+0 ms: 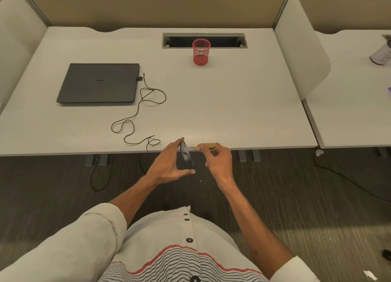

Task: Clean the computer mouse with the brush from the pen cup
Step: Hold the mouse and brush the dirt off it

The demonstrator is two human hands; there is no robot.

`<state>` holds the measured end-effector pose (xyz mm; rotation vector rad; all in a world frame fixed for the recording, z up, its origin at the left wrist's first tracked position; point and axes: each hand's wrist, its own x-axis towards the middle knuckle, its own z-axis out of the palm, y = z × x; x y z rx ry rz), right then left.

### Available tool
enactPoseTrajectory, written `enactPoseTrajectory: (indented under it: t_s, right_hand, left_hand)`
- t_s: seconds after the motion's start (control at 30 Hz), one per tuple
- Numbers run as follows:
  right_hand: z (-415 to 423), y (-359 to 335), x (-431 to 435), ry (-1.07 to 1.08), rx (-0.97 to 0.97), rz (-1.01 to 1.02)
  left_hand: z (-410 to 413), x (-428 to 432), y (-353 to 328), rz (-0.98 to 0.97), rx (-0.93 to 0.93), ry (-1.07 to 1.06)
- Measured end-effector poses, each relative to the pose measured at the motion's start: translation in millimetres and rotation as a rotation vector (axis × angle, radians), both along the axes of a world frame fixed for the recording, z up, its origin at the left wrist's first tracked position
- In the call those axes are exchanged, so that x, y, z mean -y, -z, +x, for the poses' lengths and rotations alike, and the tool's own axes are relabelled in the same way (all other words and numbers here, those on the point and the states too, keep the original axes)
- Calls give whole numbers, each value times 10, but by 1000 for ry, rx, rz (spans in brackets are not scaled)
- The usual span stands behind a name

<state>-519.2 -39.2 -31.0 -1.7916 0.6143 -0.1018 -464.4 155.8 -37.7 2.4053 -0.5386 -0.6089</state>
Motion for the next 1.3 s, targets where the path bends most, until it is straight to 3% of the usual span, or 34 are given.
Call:
enactPoseTrajectory:
  t_s: [0.23, 0.43, 0.63, 0.87, 1.13, 1.3]
  right_hand:
    - [-121, 164, 213, 84, -140, -54]
    - [-177, 137, 365, -2, -44, 164]
    - [-259, 302, 385, 93, -260, -62]
    - [-232, 233, 302, 68, -98, 226]
    - [-287, 282, 417, -11, -95, -31]
    - [-319, 255, 484, 10, 75, 208]
  left_hand:
    - [22, -20, -24, 4, -23, -10]
    - [18, -3, -30, -8, -39, -16]
    - [28, -3, -42, 2, -28, -35]
    - [17, 28, -38, 10, -32, -7]
    - [8, 35, -37, 21, -37, -34]
    - [2, 48, -29, 17, -38, -32]
